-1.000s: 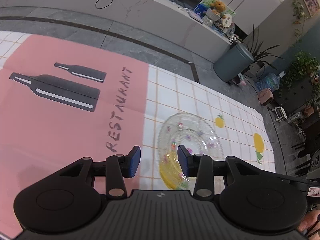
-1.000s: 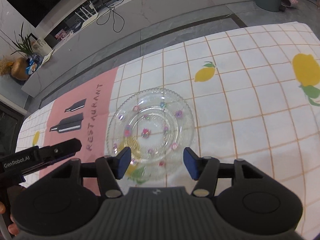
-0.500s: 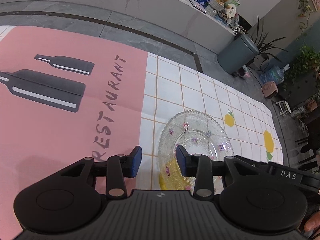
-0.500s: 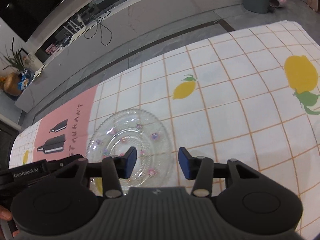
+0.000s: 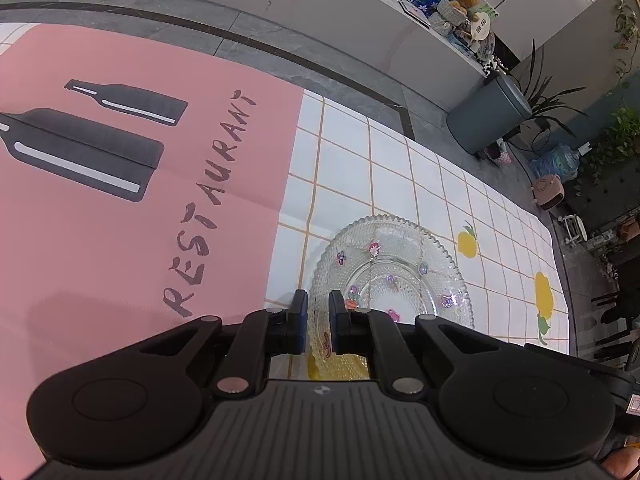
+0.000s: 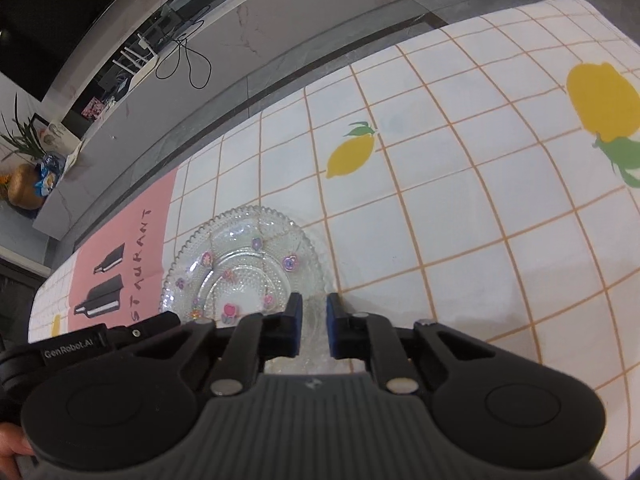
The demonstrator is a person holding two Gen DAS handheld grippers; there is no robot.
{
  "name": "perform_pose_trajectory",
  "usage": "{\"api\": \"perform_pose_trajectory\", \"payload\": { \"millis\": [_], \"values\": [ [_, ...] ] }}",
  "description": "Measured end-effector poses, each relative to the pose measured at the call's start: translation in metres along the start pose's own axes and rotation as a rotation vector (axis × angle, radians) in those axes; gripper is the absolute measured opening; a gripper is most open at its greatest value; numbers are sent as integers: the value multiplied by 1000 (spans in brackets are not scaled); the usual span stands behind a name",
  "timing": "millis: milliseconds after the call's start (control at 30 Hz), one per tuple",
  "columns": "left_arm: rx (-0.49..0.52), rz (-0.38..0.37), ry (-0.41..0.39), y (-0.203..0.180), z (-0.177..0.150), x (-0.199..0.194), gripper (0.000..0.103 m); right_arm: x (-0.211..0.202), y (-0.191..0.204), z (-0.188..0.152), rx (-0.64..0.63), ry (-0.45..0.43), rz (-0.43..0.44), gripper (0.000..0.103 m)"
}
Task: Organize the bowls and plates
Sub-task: 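Close both grippers on the rim of the small glass bowl, then carry the small glass bowl with both grippers over the glass plate stack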
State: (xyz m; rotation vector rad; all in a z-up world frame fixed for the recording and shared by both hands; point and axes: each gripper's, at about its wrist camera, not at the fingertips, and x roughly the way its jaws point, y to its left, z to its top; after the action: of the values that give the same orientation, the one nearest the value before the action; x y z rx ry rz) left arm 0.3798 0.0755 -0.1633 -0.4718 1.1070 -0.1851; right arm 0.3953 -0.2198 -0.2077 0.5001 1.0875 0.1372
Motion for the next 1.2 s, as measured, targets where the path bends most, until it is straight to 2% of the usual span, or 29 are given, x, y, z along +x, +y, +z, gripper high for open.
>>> {"api": "perform_pose_trajectory", "payload": {
  "millis": [267, 600, 900, 1200],
  "values": [
    [61, 55, -18, -18, -2, -16, 10, -7, 1, 1, -17, 4, 8, 9],
    [64, 51, -46, -37, -18, -58, 8, -37, -3, -13, 15, 13, 63, 9],
    [68, 39, -96, -70, -45, -111, 8, -93, -12, -44, 76, -19, 127, 9],
    [65, 19, -118, -99, -84, -150, 8, -157, -23, -78, 88, -75, 147, 9]
  ]
}}
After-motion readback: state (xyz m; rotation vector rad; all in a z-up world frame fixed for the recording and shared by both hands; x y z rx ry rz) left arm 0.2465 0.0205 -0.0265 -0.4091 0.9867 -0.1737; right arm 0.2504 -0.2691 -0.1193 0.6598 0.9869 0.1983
